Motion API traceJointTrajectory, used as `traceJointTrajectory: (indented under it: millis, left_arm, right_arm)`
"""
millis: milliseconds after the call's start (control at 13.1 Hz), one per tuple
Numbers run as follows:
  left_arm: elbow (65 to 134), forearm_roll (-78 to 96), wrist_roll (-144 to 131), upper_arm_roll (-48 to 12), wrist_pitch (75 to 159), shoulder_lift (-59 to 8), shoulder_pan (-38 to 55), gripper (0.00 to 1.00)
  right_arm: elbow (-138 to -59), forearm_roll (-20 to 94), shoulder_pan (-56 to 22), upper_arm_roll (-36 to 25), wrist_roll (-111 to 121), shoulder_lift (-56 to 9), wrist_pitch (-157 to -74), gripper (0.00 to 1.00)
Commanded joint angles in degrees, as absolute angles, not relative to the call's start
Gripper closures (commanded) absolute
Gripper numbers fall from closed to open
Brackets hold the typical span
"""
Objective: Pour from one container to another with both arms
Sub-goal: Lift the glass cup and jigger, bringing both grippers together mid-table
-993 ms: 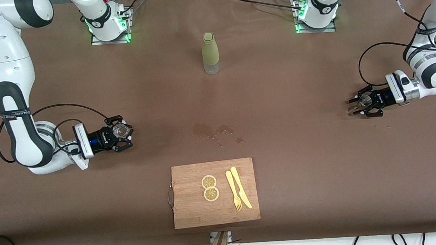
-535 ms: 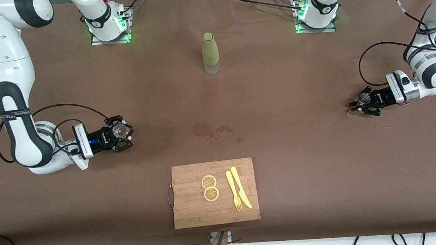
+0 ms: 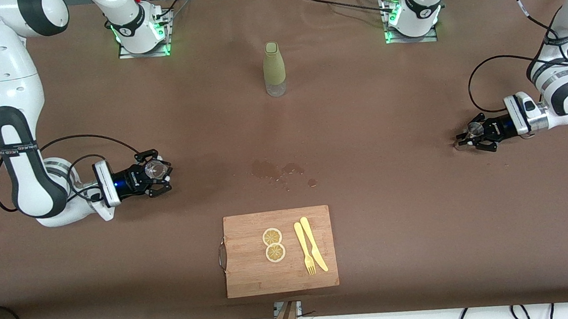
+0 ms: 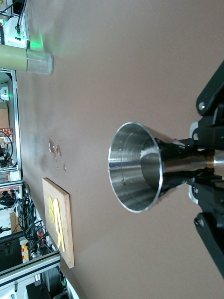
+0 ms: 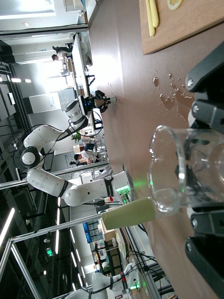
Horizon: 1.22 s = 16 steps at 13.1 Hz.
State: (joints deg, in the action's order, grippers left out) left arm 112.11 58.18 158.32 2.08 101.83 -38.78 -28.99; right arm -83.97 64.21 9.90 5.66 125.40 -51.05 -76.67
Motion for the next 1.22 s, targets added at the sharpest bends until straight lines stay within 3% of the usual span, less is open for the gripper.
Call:
traceJointTrajectory:
  millis: [0, 535, 841, 1146]
  left_arm:
    - [112.24, 59.94, 167.26, 2.55, 98.97, -38.94, -29.27, 1.0]
    - [112.06, 60.46, 159.01, 0.98, 98.35, -37.62, -27.26, 1.0]
    - [110.92, 63.18, 151.89, -6.13, 105.0, -37.53, -25.05, 1.0]
    - [110.92, 67.41, 144.07, -14.04, 114.58, -37.0, -22.06, 1.0]
  right_arm:
    - [-84.29, 64.69, 10.63, 5.54, 121.47, -47.64, -74.45, 1.0]
    - [-84.29, 64.69, 10.9, 5.62, 116.56, -44.04, -71.63, 1.0]
    - [-84.29, 64.42, 10.11, 6.06, 111.72, -40.26, -72.77, 1.0]
    - [-84.29, 61.27, 8.27, 6.24, 106.45, -36.22, -79.17, 1.0]
